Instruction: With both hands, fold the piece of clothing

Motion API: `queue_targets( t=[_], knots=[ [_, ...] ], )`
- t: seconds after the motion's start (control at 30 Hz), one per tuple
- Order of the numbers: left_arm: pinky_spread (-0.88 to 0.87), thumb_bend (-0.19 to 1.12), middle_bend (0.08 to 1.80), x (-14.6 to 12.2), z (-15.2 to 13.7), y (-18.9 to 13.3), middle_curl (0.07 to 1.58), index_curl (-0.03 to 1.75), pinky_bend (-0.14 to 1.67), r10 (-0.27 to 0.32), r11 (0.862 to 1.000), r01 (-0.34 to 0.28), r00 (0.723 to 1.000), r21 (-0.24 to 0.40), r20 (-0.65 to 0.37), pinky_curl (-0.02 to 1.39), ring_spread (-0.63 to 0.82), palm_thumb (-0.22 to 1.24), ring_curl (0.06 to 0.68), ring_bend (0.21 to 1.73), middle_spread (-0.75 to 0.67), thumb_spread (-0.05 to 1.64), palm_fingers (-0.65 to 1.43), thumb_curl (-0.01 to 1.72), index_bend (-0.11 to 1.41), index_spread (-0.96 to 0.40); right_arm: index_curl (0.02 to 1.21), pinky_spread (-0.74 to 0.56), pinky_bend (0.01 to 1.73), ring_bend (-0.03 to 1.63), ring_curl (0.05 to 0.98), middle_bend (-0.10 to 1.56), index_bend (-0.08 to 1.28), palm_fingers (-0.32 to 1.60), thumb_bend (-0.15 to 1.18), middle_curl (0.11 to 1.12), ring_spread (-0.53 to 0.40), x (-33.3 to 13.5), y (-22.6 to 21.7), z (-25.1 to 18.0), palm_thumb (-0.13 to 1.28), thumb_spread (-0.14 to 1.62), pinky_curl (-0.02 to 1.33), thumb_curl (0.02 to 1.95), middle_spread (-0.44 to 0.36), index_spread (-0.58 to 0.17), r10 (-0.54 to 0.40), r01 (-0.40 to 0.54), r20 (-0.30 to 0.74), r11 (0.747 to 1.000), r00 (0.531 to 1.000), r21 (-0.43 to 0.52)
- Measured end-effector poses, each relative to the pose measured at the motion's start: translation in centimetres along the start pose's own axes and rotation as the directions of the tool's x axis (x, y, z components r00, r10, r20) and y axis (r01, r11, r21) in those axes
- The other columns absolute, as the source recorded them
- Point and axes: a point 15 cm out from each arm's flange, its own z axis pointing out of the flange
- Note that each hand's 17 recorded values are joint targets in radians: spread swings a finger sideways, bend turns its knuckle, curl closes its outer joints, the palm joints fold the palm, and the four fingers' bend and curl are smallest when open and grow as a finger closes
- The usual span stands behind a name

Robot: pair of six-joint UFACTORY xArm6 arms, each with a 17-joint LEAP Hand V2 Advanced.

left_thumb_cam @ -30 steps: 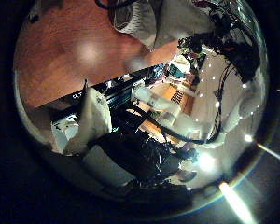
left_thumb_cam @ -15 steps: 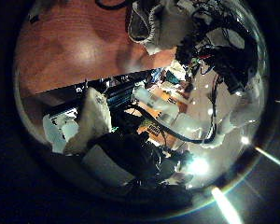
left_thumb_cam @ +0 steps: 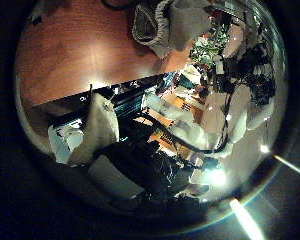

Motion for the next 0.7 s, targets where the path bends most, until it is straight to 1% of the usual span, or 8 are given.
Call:
queue_targets(
  t=[0.07, 0.13, 0.27, 0.37, 0.47, 0.6, 0.7],
  knots=[
    [0.45, 0.0, 0.18, 1.0, -0.2, -0.1, 0.3, 0.37, 0.35, 0.002, 1.0, -0.002, 1.0, -0.007, 0.012, 0.34, 0.4, 0.56, 0.223, 0.63, 0.29, 1.44, 0.1, 0.47, 0.18, 0.03, 0.32, -0.12, 1.11, 1.01, 0.389, 0.42, 0.17, 0.06, -0.02, 0.4, -0.259, 2.3, 1.5, -0.8, 0.6, 1.08, 0.66, 0.44, -0.217, -0.473, 0.063, -0.063, 0.015, 0.997, 0.998, -0.04],
    [0.46, 0.0, 0.18, 2.1, -0.4, 0.0, 0.3, 0.37, 0.35, 0.002, 1.0, -0.002, 1.0, -0.02, 0.026, 0.34, 0.4, 0.56, 0.222, 0.63, 0.29, 1.44, 0.1, 0.47, 0.18, 0.03, 0.31, -0.08, 1.09, 0.99, 0.376, 0.42, 0.17, 0.07, -0.02, 0.4, -0.25, 3.9, 3.2, -0.5, 0.6, 1.08, 0.64, 0.43, -0.218, -0.473, 0.112, -0.108, 0.034, 0.989, 0.993, -0.102],
    [0.46, 0.0, 0.18, 3.9, -1.5, 0.5, 0.3, 0.37, 0.35, 0.015, 1.0, -0.014, 0.999, -0.021, 0.045, 0.34, 0.4, 0.56, 0.221, 0.64, 0.29, 1.44, 0.1, 0.47, 0.18, 0.03, 0.3, -0.01, 1.07, 0.96, 0.353, 0.41, 0.16, 0.06, -0.03, 0.39, -0.21, 5.7, 5.4, 0.6, 0.58, 1.08, 0.62, 0.42, -0.199, -0.469, 0.139, -0.12, 0.081, 0.97, 0.987, -0.21],
    [0.46, 0.0, 0.18, 5.0, -1.9, 1.0, 0.3, 0.36, 0.36, 0.011, 0.999, -0.009, 0.998, -0.036, 0.059, 0.34, 0.4, 0.56, 0.222, 0.64, 0.29, 1.44, 0.11, 0.47, 0.18, 0.03, 0.3, 0.05, 0.99, 0.96, 0.34, 0.41, 0.17, 0.05, -0.02, 0.38, -0.187, 7.4, 6.8, 1.3, 0.58, 1.08, 0.59, 0.42, -0.19, -0.463, 0.172, -0.146, 0.087, 0.959, 0.981, -0.242],
    [0.46, 0.0, 0.18, 5.2, -2.5, 1.7, 0.3, 0.36, 0.36, 0.0, 0.998, 0.004, 0.998, -0.057, 0.066, 0.34, 0.4, 0.56, 0.223, 0.65, 0.29, 1.44, 0.11, 0.47, 0.18, 0.03, 0.3, 0.1, 0.92, 0.95, 0.328, 0.41, 0.17, 0.05, -0.02, 0.38, -0.159, 8.5, 7.7, 2.0, 0.58, 1.09, 0.56, 0.41, -0.18, -0.454, 0.189, -0.16, 0.09, 0.952, 0.978, -0.26],
    [0.46, 0.0, 0.18, 4.6, -3.0, 2.6, 0.3, 0.36, 0.36, -0.023, 0.996, 0.03, 0.995, -0.08, 0.094, 0.34, 0.4, 0.56, 0.224, 0.65, 0.29, 1.44, 0.11, 0.48, 0.18, 0.03, 0.3, 0.16, 0.84, 0.92, 0.308, 0.41, 0.18, 0.06, -0.02, 0.37, -0.124, 8.9, 8.2, 2.5, 0.58, 1.1, 0.51, 0.4, -0.166, -0.446, 0.191, -0.158, 0.097, 0.948, 0.977, -0.276],
    [0.46, 0.0, 0.18, 4.0, -3.4, 3.0, 0.3, 0.36, 0.36, -0.031, 0.996, 0.041, 0.993, -0.078, 0.118, 0.34, 0.4, 0.56, 0.223, 0.65, 0.29, 1.44, 0.1, 0.48, 0.18, 0.03, 0.3, 0.2, 0.82, 0.88, 0.291, 0.4, 0.17, 0.08, -0.02, 0.37, -0.105, 8.2, 9.1, 2.8, 0.58, 1.11, 0.48, 0.4, -0.153, -0.442, 0.206, -0.161, 0.12, 0.937, 0.971, -0.311]
  ],
)
